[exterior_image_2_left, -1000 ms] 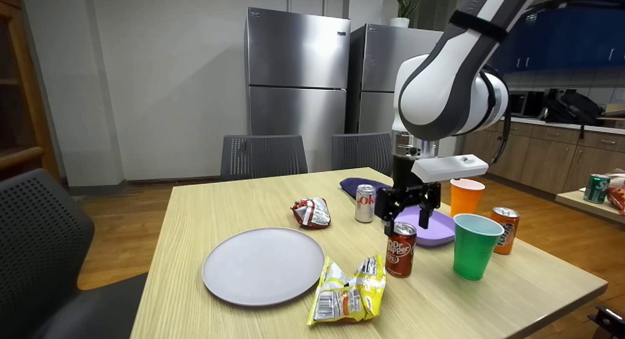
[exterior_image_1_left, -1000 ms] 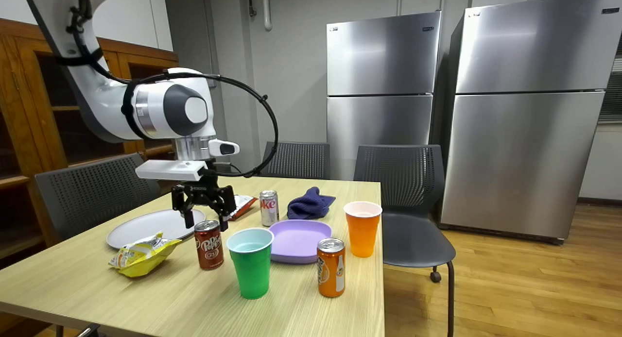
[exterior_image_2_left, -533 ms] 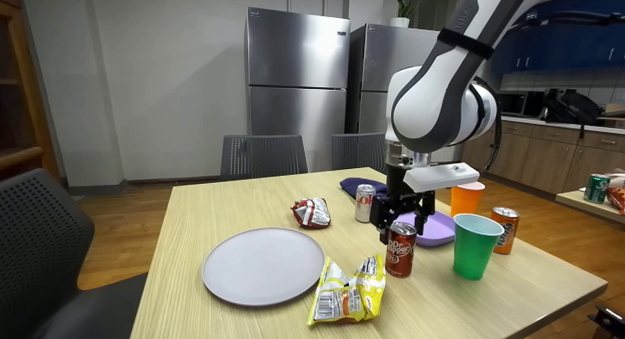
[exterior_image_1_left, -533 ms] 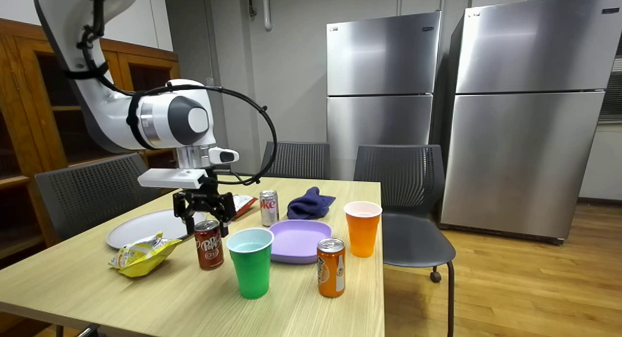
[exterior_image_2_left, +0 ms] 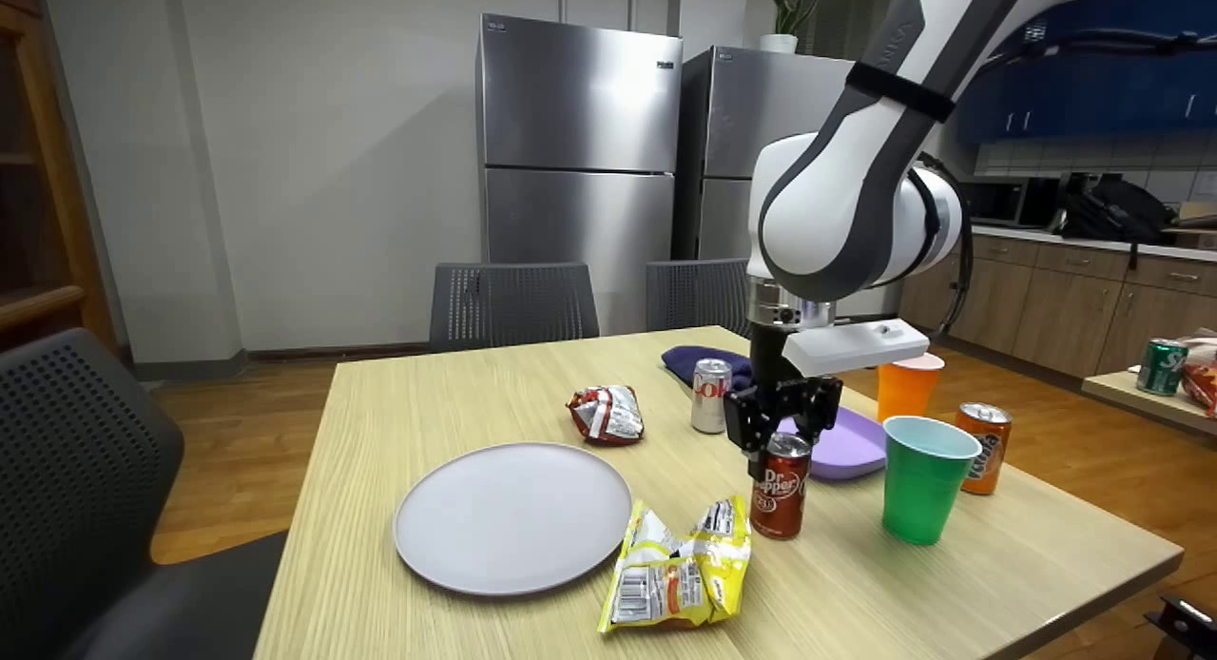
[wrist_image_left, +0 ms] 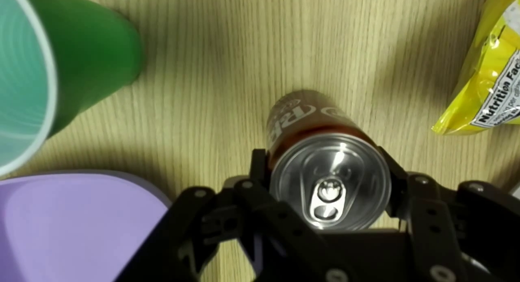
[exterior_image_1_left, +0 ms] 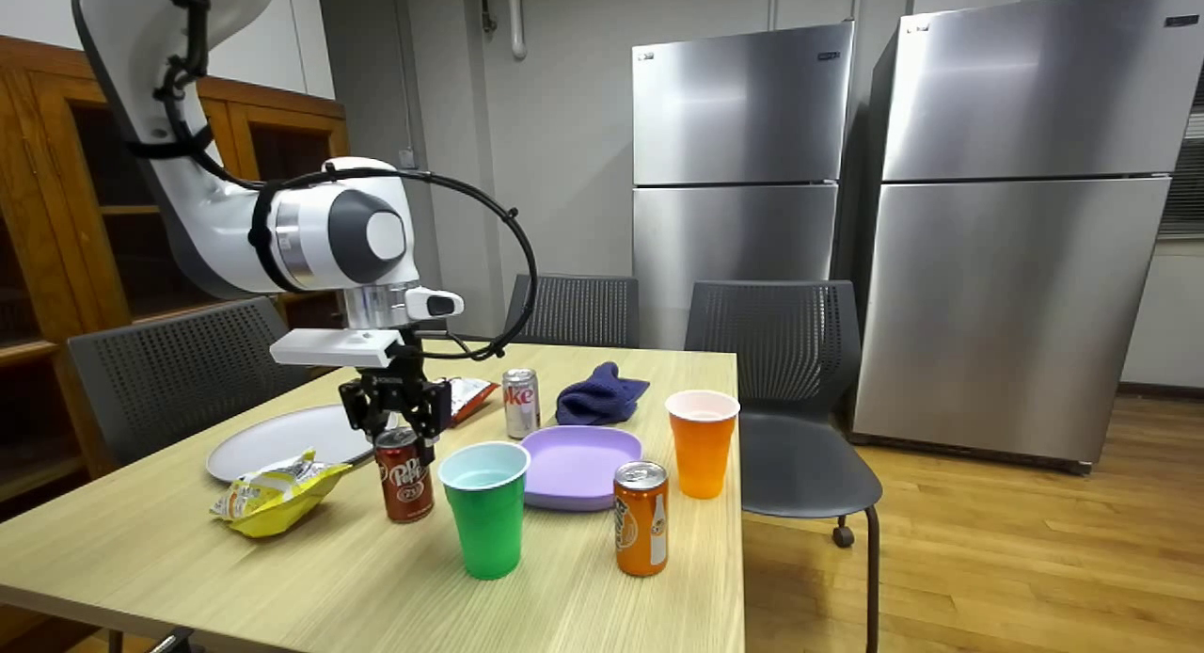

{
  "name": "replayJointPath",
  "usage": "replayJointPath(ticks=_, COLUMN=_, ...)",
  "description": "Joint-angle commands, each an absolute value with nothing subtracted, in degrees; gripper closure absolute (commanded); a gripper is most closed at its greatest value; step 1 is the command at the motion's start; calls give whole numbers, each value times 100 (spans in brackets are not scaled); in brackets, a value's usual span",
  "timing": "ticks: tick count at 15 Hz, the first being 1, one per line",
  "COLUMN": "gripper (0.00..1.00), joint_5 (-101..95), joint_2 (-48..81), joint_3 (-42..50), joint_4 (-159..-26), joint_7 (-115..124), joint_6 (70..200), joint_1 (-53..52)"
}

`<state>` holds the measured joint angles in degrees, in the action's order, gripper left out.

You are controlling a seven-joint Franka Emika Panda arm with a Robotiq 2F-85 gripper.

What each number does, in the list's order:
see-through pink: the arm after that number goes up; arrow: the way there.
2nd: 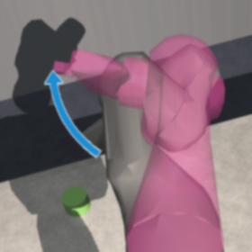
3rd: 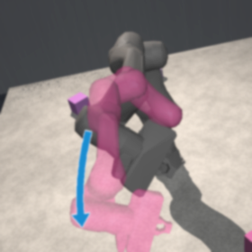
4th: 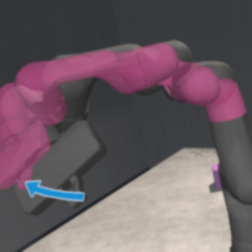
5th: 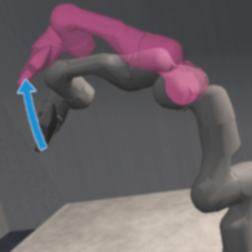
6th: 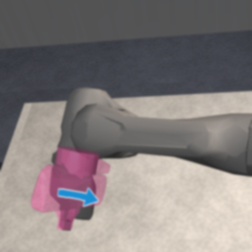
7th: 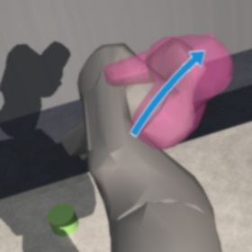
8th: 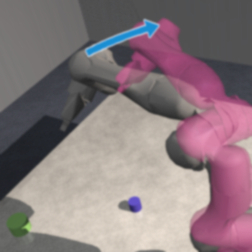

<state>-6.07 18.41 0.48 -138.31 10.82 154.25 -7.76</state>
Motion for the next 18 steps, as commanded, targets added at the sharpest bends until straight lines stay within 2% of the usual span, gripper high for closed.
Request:
replayJointPath(ticks=1, gripper=62, joint_5=-607, joint_2=1698, joint_3=93, joint_4=-13801, joint_7=1235, joint_6=15272, joint_1=-801)
replayJointPath(ticks=7, gripper=62, joint_5=-197, joint_2=1555, joint_3=49, joint_4=-13607, joint_7=1016, joint_6=15061, joint_1=-504)
replayJointPath(ticks=18, gripper=62, joint_5=-75, joint_2=1805, joint_3=595, joint_4=-12566, joint_7=1106, joint_6=14442, joint_1=94)
